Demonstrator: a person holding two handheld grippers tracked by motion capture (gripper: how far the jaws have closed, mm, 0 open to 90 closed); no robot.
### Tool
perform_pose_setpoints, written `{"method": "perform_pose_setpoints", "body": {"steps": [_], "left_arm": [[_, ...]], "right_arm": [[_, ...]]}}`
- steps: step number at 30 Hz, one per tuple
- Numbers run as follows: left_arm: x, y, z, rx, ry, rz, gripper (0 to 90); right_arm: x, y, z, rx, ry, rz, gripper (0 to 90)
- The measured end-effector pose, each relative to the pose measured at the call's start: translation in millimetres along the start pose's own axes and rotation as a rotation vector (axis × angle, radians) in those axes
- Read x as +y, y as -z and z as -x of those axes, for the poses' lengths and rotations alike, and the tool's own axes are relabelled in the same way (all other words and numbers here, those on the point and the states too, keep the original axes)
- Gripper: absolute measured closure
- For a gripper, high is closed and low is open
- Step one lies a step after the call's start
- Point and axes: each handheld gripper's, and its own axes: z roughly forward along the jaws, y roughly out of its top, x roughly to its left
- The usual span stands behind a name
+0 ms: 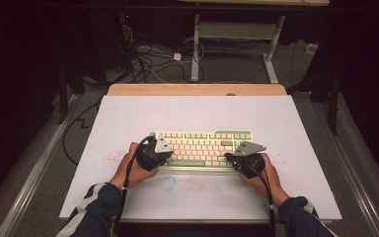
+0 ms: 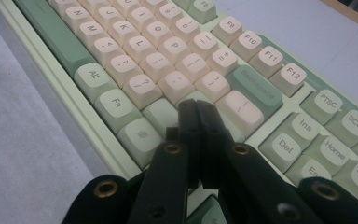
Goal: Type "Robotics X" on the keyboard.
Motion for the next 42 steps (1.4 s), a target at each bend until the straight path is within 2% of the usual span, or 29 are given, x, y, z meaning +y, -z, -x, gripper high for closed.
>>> {"method": "perform_pose_setpoints", "body": {"steps": [7,10,15,20,22,24,25,27,29,32,36,37,39,40,42], "left_arm": [[-0.2,0.9,1.3,0.008,-0.019,0.008,75.1],[0.7,1.4,0.6,0.013,-0.018,0.019,69.2],[4.2,4.5,-0.6,0.029,-0.019,0.079,56.3],[7.5,7.4,-0.4,0.048,-0.019,0.132,46.4],[8.5,7.9,-0.4,0.066,-0.021,0.149,39.4],[9.3,9.1,-0.1,0.066,-0.016,0.165,35.1],[9.6,9.1,-0.1,0.076,-0.018,0.173,31.0],[9.7,10.1,0.7,0.068,-0.013,0.183,26.8],[9.9,10.9,1.2,0.071,-0.016,0.19,20.5],[9.2,10.9,2.4,0.071,-0.018,0.201,17.2],[6.8,9.6,4.0,0.075,-0.036,0.192,15.7],[6.2,9.6,4.6,0.07,-0.04,0.187,15.7],[5.1,8.9,5.6,0.092,-0.066,0.199,15.7],[5.0,9.4,6.1,0.08,-0.064,0.197,15.7],[4.7,9.4,6.9,0.086,-0.072,0.198,15.7]], "right_arm": [[0.0,0.0,0.0,-0.001,0.001,0.0,90.0],[0.1,0.2,0.4,0.003,-0.002,0.001,90.0],[1.3,2.1,1.8,0.01,-0.001,0.005,87.7],[5.7,10.6,3.7,0.006,-0.007,0.054,84.7],[7.9,14.7,3.8,-0.004,-0.003,0.077,78.6],[9.5,18.7,4.0,-0.01,-0.007,0.104,72.5],[10.0,20.0,3.8,-0.011,-0.007,0.115,67.4],[11.9,23.4,2.5,-0.047,0.001,0.138,57.8],[12.6,25.2,2.4,-0.058,0.002,0.155,46.2],[12.5,25.8,1.2,-0.085,-0.005,0.169,33.8],[12.5,25.9,1.4,-0.128,-0.031,0.184,24.5],[12.5,25.8,1.5,-0.134,-0.035,0.182,23.9],[12.5,26.1,1.6,-0.138,-0.05,0.19,22.4],[12.8,26.3,1.5,-0.145,-0.049,0.187,22.3],[13.2,26.8,1.6,-0.15,-0.045,0.191,20.6]]}}
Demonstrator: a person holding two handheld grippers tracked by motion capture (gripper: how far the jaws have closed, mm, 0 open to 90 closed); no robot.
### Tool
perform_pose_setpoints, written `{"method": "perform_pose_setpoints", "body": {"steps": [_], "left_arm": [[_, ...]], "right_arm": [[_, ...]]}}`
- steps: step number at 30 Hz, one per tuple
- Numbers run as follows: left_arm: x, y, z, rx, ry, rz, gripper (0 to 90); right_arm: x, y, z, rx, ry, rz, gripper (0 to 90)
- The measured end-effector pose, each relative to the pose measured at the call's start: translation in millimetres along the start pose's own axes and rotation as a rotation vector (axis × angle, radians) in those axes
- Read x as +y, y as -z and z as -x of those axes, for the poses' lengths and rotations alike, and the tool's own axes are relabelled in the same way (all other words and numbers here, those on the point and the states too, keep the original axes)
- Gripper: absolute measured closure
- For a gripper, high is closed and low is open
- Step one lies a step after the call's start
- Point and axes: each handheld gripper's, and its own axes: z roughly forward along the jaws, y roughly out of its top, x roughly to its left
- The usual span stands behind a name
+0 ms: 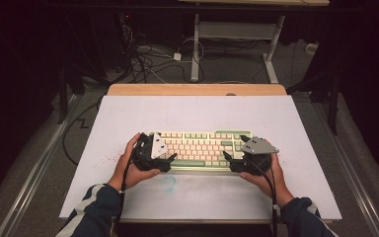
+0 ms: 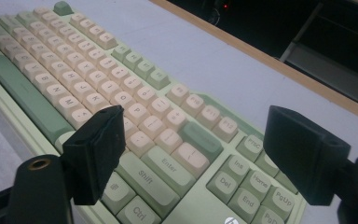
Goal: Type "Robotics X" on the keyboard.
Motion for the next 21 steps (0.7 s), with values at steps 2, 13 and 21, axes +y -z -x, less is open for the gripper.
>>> {"method": "perform_pose_setpoints", "body": {"steps": [2,13,21], "left_arm": [[0.2,0.8,0.5,-0.008,-0.001,0.002,15.7],[2.8,6.2,5.2,-0.007,-0.018,0.025,15.7],[1.6,12.7,8.9,-0.017,-0.049,0.026,15.7]], "right_arm": [[0.3,0.5,-0.3,-0.006,0.0,-0.006,21.4],[4.9,9.7,-2.7,-0.031,0.013,0.017,22.3],[6.0,16.8,-4.4,-0.042,0.026,0.02,23.0]]}}
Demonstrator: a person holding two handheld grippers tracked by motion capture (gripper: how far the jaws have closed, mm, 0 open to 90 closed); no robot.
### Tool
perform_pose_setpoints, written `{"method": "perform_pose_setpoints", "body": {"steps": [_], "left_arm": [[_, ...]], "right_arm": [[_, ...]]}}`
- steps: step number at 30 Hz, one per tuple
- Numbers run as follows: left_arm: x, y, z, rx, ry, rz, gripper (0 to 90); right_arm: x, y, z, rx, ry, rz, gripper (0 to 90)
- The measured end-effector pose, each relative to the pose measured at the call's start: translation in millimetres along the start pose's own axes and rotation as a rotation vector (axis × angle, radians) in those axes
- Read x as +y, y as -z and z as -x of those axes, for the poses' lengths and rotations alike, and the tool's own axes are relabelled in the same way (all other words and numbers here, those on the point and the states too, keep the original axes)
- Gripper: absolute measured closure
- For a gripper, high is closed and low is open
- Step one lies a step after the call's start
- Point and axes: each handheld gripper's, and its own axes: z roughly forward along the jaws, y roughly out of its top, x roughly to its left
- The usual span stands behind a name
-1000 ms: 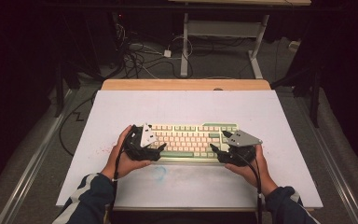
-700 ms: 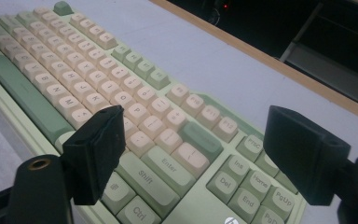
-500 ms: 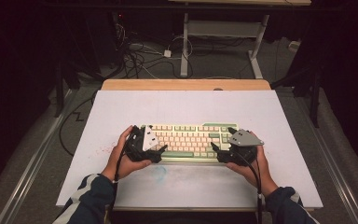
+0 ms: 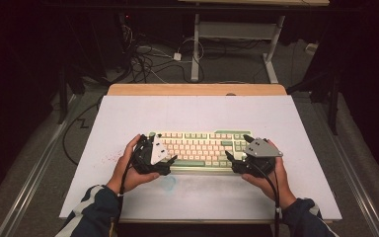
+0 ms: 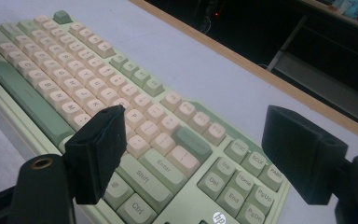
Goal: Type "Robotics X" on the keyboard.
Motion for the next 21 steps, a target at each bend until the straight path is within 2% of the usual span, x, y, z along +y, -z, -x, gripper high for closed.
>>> {"method": "perform_pose_setpoints", "body": {"steps": [4,9,21], "left_arm": [[-0.3,4.2,1.7,-0.001,-0.016,0.004,15.7],[0.8,10.3,0.9,-0.001,-0.012,0.015,15.7],[-1.3,16.4,1.2,0.007,-0.037,0.006,15.7]], "right_arm": [[0.8,3.9,-1.8,-0.003,0.01,0.001,23.1],[1.7,8.4,-2.5,-0.002,0.018,0.003,23.2],[0.7,18.2,-0.3,-0.012,0.036,-0.002,23.3]]}}
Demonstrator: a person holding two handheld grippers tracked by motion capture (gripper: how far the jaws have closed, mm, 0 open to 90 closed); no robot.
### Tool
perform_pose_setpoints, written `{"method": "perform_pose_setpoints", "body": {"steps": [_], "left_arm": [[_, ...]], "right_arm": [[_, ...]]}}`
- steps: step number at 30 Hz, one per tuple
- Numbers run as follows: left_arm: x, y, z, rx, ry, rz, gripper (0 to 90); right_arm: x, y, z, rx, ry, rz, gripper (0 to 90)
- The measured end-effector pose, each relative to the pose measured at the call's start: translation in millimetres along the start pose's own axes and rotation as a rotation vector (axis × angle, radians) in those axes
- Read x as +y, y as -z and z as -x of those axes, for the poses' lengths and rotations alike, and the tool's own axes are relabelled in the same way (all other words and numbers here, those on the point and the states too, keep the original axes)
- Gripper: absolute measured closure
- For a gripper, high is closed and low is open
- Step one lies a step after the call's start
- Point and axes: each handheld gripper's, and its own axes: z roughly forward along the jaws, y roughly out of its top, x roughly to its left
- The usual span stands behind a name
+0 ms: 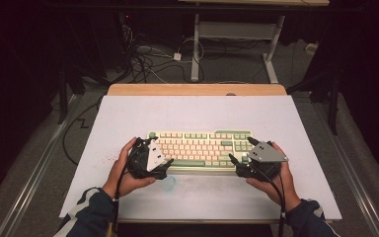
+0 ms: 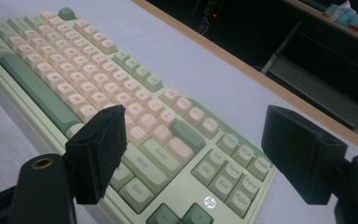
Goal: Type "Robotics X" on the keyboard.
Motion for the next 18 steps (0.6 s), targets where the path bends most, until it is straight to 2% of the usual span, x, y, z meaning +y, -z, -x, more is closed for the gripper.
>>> {"method": "perform_pose_setpoints", "body": {"steps": [18], "left_arm": [[-3.8,14.7,-3.0,0.0,-0.008,-0.002,15.7]], "right_arm": [[-3.6,15.5,1.9,-0.034,0.018,-0.011,23.3]]}}
